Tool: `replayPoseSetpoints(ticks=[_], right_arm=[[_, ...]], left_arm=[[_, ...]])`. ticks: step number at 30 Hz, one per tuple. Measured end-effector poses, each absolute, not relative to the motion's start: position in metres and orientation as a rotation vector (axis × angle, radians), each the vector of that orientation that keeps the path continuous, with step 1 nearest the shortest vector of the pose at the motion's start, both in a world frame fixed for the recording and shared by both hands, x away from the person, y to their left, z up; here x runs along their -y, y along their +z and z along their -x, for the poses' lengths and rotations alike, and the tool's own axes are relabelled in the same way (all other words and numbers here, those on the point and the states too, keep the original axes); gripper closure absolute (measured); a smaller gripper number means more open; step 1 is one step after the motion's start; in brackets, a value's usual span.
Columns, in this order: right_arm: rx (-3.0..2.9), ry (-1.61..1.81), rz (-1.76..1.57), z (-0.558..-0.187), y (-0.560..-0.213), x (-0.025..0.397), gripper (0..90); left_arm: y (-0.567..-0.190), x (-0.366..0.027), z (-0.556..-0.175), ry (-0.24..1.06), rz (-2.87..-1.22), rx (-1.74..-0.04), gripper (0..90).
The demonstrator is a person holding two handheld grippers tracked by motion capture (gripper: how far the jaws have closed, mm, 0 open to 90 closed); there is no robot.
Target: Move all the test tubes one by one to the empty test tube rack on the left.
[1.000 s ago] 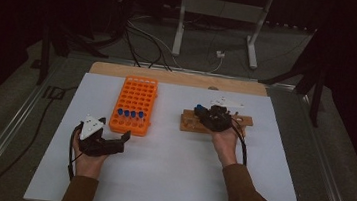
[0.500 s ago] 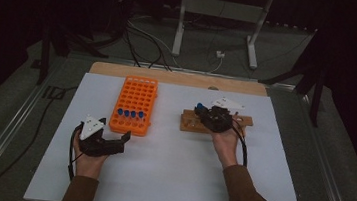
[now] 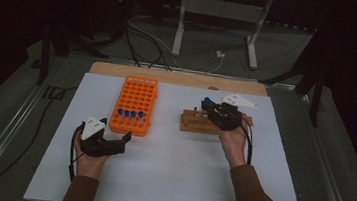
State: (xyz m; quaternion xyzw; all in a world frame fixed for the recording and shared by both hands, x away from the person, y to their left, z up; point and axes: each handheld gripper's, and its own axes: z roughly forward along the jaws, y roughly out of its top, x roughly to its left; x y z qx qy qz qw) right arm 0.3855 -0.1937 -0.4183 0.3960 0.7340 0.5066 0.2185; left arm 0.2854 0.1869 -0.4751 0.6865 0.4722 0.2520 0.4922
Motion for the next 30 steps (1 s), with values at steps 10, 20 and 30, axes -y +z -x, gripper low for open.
replayPoseSetpoints(ticks=[10, 20, 30], right_arm=[[-2.025, 1.463, -1.065, -0.377, -0.401, 0.200, 76.8], [-2.091, 1.529, -1.062, -0.367, -0.402, 0.199, 76.7], [-2.159, 1.537, -1.003, -0.351, -0.404, 0.188, 76.7]], left_arm=[[-0.474, -0.184, -0.285, 0.604, -1.663, -1.129, 1.5], [-0.464, -0.166, -0.283, 0.615, -1.666, -1.070, 1.5], [-0.449, -0.128, -0.290, 0.570, -1.720, -0.961, 3.5]])
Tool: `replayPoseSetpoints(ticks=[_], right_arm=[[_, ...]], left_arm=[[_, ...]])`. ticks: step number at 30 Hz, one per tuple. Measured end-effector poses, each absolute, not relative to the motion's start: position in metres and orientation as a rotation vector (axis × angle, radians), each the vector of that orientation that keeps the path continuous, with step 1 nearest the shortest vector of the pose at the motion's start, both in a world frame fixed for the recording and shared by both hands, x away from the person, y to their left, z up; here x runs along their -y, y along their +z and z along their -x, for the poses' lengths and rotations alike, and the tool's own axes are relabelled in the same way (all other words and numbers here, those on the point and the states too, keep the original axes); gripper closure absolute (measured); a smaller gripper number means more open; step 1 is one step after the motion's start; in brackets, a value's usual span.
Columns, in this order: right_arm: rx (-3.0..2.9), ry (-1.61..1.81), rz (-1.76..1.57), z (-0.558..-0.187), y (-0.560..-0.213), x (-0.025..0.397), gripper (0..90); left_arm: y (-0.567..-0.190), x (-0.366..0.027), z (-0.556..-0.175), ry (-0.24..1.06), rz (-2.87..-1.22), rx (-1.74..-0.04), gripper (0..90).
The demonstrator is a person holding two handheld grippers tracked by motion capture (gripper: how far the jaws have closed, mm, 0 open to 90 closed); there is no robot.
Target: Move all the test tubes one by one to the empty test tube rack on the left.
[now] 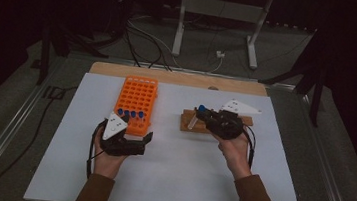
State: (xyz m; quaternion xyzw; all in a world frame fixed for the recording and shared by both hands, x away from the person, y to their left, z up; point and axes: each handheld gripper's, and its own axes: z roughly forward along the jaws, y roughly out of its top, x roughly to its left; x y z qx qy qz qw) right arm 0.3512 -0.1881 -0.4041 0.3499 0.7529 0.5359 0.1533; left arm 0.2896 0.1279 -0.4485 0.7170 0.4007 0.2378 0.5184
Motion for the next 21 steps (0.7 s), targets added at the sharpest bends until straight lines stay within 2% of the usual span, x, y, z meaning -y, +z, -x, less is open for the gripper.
replayPoseSetpoints(ticks=[8, 13, 17, 21], right_arm=[[-2.223, 1.544, -0.954, -0.339, -0.403, 0.173, 76.7], [-2.255, 1.546, -0.927, -0.334, -0.405, 0.163, 76.6], [-2.279, 1.549, -0.906, -0.330, -0.406, 0.154, 76.6], [-2.296, 1.557, -0.887, -0.328, -0.407, 0.148, 76.6]], left_arm=[[-0.445, -0.099, -0.300, 0.502, -1.768, -0.901, 3.2], [-0.444, -0.084, -0.300, 0.472, -1.794, -0.844, 7.5], [-0.444, -0.075, -0.299, 0.481, -1.816, -0.805, 21.7], [-0.444, -0.069, -0.300, 0.474, -1.824, -0.778, 41.1]])
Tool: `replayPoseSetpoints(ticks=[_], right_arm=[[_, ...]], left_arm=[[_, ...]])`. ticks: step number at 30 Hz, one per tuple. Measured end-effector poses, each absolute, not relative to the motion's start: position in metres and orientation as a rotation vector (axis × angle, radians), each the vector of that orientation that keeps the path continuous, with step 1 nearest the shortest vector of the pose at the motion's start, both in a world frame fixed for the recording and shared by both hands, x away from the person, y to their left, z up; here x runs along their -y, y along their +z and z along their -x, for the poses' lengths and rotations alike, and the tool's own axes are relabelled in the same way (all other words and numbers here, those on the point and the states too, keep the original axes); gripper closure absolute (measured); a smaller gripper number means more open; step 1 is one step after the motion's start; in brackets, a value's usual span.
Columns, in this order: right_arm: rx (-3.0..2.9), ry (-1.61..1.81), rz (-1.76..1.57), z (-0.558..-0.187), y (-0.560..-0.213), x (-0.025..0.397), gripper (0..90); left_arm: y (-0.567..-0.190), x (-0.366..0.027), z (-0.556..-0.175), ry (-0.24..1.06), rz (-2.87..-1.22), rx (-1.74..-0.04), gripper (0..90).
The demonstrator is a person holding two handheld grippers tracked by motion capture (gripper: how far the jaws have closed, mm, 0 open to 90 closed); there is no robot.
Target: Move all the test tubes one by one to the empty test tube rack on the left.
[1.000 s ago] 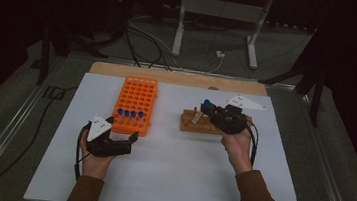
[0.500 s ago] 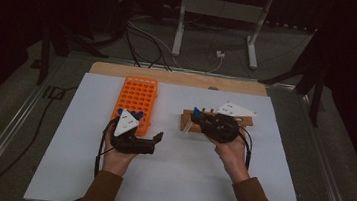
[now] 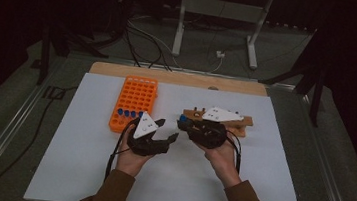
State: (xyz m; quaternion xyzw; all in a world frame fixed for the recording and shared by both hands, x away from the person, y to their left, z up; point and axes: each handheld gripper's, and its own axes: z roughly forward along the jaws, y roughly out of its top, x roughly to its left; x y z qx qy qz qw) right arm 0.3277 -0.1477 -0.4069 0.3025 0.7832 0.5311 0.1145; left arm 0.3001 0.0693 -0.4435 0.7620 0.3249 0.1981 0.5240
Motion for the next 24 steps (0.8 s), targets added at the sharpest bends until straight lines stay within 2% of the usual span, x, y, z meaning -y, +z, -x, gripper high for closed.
replayPoseSetpoints(ticks=[3, 7, 16, 20, 24], right_arm=[[-2.305, 1.558, -0.874, -0.3261, -0.4067, 0.1443, 76.6], [-2.313, 1.560, -0.866, -0.3255, -0.4065, 0.1423, 76.6], [-2.329, 1.562, -0.852, -0.3253, -0.4072, 0.1405, 76.7], [-2.341, 1.562, -0.858, -0.3260, -0.4079, 0.1409, 75.9], [-2.335, 1.580, -0.862, -0.3264, -0.4073, 0.1440, 63.1]], left_arm=[[-0.4434, -0.0677, -0.3005, 0.469, -1.823, -0.761, 54.1], [-0.4436, -0.0661, -0.3000, 0.467, -1.828, -0.746, 63.7], [-0.4441, -0.0630, -0.2999, 0.468, -1.837, -0.723, 76.9], [-0.4449, -0.0627, -0.3001, 0.471, -1.848, -0.715, 78.3], [-0.4459, -0.0660, -0.3029, 0.486, -1.847, -0.743, 78.3]])
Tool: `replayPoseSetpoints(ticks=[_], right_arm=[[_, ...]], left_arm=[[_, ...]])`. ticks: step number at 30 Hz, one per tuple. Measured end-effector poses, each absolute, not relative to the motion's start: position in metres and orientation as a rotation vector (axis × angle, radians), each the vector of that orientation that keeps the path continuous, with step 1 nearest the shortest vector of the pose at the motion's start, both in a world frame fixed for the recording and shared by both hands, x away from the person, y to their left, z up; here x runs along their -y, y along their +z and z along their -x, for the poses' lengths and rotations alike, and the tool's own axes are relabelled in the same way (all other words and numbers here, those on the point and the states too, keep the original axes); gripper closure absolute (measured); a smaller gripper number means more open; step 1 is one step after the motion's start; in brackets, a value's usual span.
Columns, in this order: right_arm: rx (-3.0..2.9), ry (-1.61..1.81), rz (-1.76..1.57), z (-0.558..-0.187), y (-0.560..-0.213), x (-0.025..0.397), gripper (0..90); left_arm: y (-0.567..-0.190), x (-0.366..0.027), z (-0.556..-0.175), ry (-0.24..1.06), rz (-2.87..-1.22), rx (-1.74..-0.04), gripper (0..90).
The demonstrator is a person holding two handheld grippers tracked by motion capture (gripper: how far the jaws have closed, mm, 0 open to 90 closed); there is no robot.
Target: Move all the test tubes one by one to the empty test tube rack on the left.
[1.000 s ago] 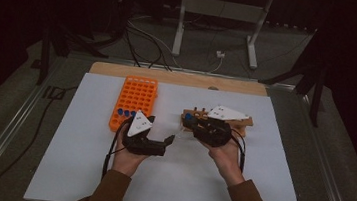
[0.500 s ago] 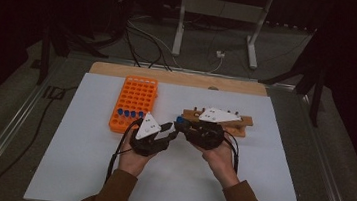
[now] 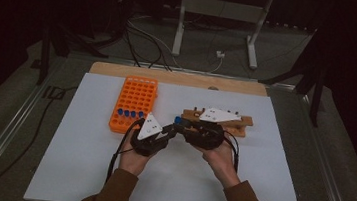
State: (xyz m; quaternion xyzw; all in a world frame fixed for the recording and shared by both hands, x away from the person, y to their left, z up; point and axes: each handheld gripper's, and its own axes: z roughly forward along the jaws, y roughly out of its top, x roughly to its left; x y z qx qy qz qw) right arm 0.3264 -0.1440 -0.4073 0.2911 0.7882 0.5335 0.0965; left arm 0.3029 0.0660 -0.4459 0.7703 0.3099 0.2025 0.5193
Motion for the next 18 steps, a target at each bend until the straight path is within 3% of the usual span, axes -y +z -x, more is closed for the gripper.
replayPoseSetpoints(ticks=[8, 15, 18], right_arm=[[-2.315, 1.543, -0.869, -0.327, -0.404, 0.155, 34.3], [-2.305, 1.447, -0.898, -0.328, -0.410, 0.165, 15.0], [-2.292, 1.429, -0.917, -0.328, -0.412, 0.171, 11.9]], left_arm=[[-0.447, -0.084, -0.305, 0.508, -1.814, -0.811, 78.4], [-0.444, -0.101, -0.302, 0.527, -1.787, -0.844, 78.3], [-0.443, -0.110, -0.300, 0.534, -1.778, -0.862, 78.4]])
